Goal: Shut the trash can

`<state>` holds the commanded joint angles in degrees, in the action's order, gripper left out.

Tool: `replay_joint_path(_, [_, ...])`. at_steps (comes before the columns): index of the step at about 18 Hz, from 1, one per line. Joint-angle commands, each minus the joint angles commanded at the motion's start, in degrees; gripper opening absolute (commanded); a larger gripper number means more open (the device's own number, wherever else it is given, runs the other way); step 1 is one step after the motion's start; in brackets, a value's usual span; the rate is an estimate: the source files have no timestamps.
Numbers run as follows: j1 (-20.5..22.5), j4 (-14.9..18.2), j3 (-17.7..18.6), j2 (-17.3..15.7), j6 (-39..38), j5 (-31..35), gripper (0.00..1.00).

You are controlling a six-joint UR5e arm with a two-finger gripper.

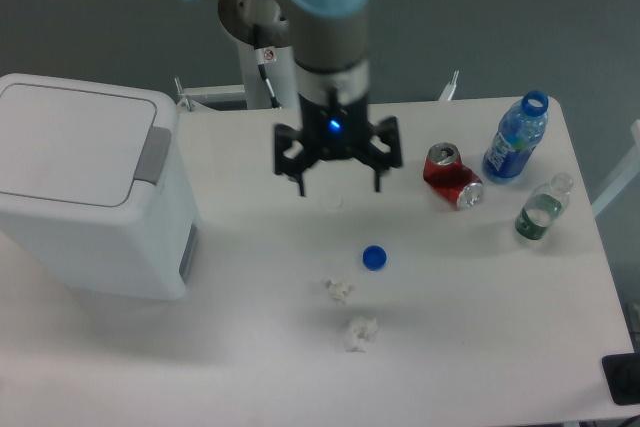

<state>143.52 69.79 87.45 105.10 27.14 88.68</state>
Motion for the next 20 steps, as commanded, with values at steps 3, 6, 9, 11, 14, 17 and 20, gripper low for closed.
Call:
replay_joint_path(3, [2.3, -0.5, -0.8, 4.1, 3.2, 0.6, 1.0])
replay_joint_path(6, [4.2, -1.1, -3.2, 7.1, 7.5, 0.6, 1.0])
replay_joint_path(9, [7.0, -1.5, -3.2, 9.9, 20.5, 0.5, 1.0])
replay_joint_path(11, [9.2, -2.0, -3.8, 11.6, 28.5, 0.6, 1.0])
replay_joint_path(14, [11.4, -4.3, -4.1, 12.6, 38.1, 0.6, 1.0])
replay_joint_path(17, [11.9, -4.7, -4.5, 13.5, 40.1, 1.4, 1.0])
replay_joint_path(20, [12.0, -4.6, -5.4, 15.0, 40.5, 5.8, 1.0])
